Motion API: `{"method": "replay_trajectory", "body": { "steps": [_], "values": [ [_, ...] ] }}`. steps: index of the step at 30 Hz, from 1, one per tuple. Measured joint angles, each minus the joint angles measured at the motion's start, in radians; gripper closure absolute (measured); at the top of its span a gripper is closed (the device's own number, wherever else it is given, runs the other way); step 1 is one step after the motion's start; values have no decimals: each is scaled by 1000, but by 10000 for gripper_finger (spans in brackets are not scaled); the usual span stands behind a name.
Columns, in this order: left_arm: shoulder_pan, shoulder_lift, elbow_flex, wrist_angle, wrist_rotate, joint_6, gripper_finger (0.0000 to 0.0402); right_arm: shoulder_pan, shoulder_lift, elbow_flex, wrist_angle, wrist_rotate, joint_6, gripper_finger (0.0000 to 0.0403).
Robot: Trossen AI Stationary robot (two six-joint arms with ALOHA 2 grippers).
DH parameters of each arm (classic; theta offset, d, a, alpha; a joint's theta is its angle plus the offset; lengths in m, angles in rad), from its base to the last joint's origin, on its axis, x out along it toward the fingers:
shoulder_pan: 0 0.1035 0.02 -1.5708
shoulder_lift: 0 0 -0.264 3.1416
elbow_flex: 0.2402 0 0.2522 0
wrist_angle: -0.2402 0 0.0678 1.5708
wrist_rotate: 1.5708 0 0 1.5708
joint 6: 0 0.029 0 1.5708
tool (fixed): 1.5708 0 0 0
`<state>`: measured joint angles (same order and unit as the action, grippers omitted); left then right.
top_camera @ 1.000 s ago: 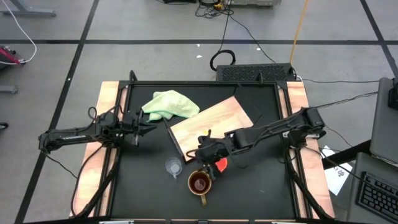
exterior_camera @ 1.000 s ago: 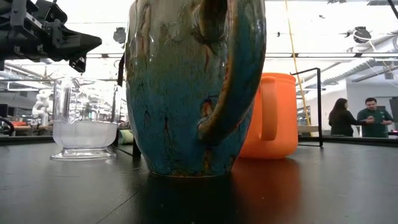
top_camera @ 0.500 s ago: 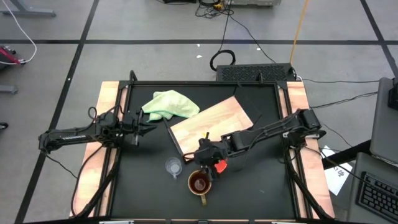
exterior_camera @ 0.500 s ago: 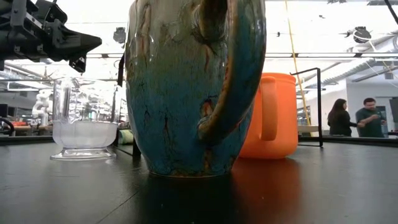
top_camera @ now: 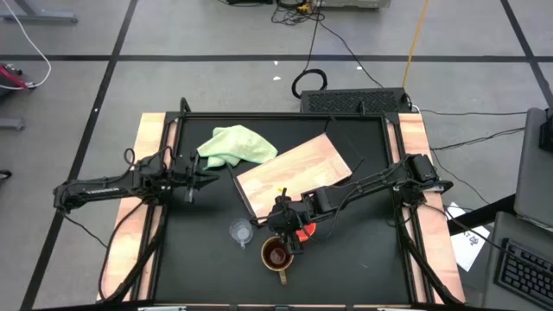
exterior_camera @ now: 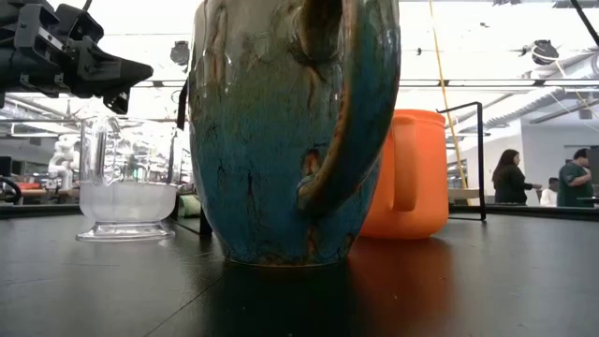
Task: Stack small to large cups/mugs on shelf
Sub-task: Put the dark green mug on the shelf
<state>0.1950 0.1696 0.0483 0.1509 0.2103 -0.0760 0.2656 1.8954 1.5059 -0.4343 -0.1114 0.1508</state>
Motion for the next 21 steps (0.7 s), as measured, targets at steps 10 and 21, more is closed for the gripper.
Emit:
{"method": "replay_trajectory", "body": {
  "steps": [10, 21],
  "values": [
    [0, 0, 0, 2, -1, 3, 389, 19, 6, 0, 6, -24, 20, 167],
    [0, 0, 0, 3, -1, 4, 389, 20, 16, 0, -2, -23, 7, 167]
  ]
}}
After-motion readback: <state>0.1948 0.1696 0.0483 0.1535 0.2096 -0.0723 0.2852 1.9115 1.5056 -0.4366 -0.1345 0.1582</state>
